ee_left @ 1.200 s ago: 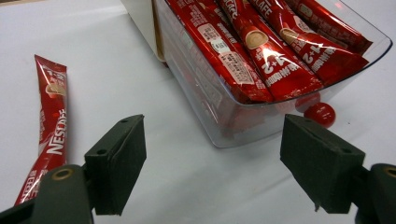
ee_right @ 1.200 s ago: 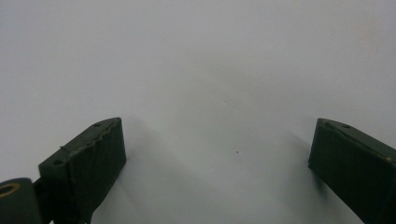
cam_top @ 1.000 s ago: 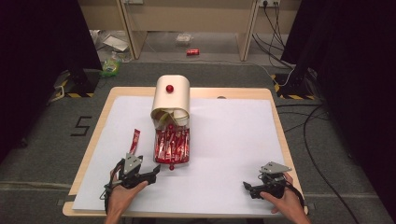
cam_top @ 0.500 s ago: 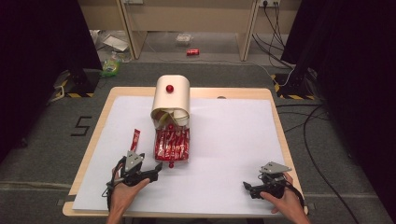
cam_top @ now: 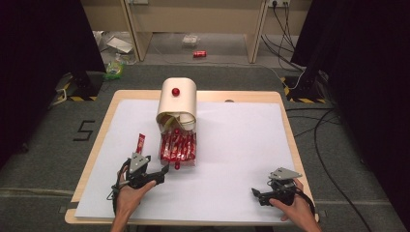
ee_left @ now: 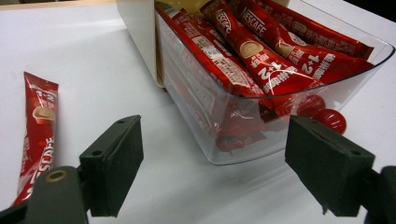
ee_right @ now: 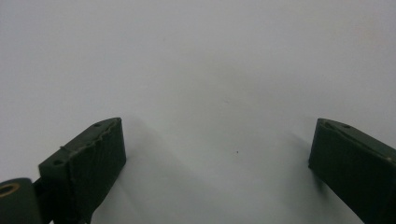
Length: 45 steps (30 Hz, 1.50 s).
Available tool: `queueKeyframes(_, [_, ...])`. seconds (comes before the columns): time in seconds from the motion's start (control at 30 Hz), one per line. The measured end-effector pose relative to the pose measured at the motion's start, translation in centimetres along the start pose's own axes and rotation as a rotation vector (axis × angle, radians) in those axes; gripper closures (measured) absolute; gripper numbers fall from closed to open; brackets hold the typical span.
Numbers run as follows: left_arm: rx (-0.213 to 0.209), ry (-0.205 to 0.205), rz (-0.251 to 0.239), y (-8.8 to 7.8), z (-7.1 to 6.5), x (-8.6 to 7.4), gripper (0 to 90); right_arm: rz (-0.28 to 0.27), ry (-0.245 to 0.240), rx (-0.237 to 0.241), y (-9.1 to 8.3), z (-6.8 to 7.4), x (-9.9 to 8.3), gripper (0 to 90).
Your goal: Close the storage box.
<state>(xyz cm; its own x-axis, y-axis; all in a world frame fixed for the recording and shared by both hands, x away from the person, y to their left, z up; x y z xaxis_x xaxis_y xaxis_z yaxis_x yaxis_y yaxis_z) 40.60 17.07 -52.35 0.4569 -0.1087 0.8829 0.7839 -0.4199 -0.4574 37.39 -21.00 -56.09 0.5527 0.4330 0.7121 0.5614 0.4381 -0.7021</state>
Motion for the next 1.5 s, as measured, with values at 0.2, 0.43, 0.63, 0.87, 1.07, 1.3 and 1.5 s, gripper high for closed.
queueKeyframes(0.2, [0.006,-0.004,0.000,0.2,0.3,0.1,18.6,-0.001,-0.001,0.000,0.0,0.0,0.0,4.4])
queueKeyframes(0.43, [0.013,-0.011,-0.005,0.6,0.5,0.4,18.7,0.000,0.000,0.000,0.0,0.0,0.0,4.4])
queueKeyframes(0.63, [0.017,-0.026,-0.008,0.7,0.9,0.3,18.6,0.000,0.000,0.000,0.0,0.0,0.0,4.3])
queueKeyframes(0.87, [0.023,-0.030,-0.008,0.9,1.0,0.5,18.5,0.000,0.000,0.000,0.0,0.0,0.0,4.3])
queueKeyframes(1.07, [0.031,-0.022,-0.005,1.1,1.1,0.7,18.4,0.000,0.001,0.000,0.0,0.0,0.0,4.3])
queueKeyframes(1.3, [0.037,-0.021,-0.002,1.4,1.3,0.9,18.4,0.000,0.000,0.000,0.0,0.0,0.0,4.3])
queueKeyframes(1.5, [0.040,-0.020,0.000,1.5,1.4,1.0,18.4,0.000,0.000,0.000,0.0,0.0,0.0,4.3])
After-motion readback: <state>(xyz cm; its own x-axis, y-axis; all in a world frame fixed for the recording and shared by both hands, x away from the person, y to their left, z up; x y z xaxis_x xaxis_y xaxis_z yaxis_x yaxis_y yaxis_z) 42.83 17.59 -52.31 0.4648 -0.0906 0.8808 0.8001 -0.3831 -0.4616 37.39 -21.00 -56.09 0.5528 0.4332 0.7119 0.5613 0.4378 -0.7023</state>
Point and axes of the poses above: each handheld gripper's, and its own axes: y roughly forward along the jaws, x roughly out of its top, z roughly to its left, the point moved 9 cm from there along y, roughly forward along the jaws, and after that the axes turned 1 degree about -z, right-handed, at the moved point
